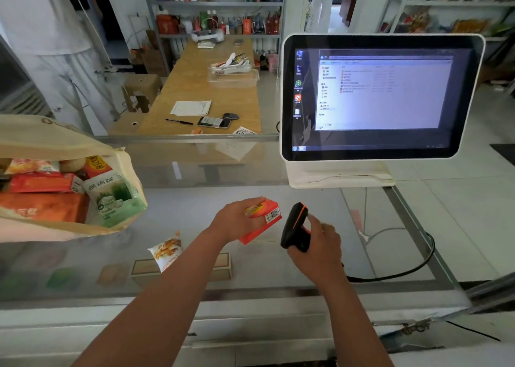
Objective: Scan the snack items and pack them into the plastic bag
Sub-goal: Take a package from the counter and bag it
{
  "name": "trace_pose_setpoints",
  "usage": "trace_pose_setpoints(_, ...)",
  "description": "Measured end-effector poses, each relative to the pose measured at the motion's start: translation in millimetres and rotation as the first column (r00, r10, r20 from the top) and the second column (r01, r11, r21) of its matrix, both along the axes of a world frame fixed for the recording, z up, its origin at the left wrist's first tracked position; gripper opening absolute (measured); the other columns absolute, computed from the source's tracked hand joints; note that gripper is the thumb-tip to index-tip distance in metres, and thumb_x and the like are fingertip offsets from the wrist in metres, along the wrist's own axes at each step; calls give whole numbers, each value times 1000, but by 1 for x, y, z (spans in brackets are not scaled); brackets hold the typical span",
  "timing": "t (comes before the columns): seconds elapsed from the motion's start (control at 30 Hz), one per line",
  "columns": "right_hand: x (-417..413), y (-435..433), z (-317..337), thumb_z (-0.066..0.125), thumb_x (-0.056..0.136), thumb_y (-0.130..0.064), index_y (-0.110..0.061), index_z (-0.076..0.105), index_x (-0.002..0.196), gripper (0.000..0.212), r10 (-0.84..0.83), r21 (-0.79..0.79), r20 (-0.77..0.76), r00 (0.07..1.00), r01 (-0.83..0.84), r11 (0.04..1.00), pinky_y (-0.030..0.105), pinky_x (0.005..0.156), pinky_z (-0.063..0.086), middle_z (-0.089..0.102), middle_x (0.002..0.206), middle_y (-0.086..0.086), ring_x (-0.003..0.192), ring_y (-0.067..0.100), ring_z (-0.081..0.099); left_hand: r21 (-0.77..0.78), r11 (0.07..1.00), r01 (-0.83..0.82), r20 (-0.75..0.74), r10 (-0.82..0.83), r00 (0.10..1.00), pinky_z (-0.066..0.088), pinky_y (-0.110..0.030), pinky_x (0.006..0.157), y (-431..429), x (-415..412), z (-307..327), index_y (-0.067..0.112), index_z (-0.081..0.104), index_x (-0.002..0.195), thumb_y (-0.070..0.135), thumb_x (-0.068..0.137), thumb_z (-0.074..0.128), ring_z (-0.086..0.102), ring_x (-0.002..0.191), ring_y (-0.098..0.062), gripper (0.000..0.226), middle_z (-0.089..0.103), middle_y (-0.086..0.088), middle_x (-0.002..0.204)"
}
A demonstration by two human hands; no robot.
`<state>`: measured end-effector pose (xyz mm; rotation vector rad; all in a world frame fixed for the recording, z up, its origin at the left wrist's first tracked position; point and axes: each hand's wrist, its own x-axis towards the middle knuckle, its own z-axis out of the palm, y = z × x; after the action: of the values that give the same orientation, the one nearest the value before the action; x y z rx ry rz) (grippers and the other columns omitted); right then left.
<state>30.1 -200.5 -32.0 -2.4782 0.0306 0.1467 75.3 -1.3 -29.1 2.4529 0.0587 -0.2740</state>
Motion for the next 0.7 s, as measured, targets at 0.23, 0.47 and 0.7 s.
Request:
trace_pose_setpoints(0.23,5,45,36,66,86,-34,-23,40,137,59,-81,328,82,993,50,943,29,96,39,47,135,4,123,20,44,59,993,100,283,-112,953,51,-30,89,22,-22,6,35,45,136,41,77,76,58,111,-17,68,59,7,127)
trace_pose_setpoints(0.47,17,133,41,67,85,-29,-25,51,128,46,214,740,-224,951,22,673,36,73,56,64,118,9,93,22,68,310,945,109,560,-274,782,45,-31,82,91,-58,49,31,44,129,44,67,70,62,98,-19,68,67,1,111)
trace_pose_setpoints(0.7,6,235,61,70,83,-14,-11,46,119,43,396,883,-383,834,205,422,34,57,56,66,101,19,79,27,70,351,911,-217,586,-34,809,44,-46,92,180,-111,74,28,51,129,50,69,73,58,111,-24,67,64,1,118)
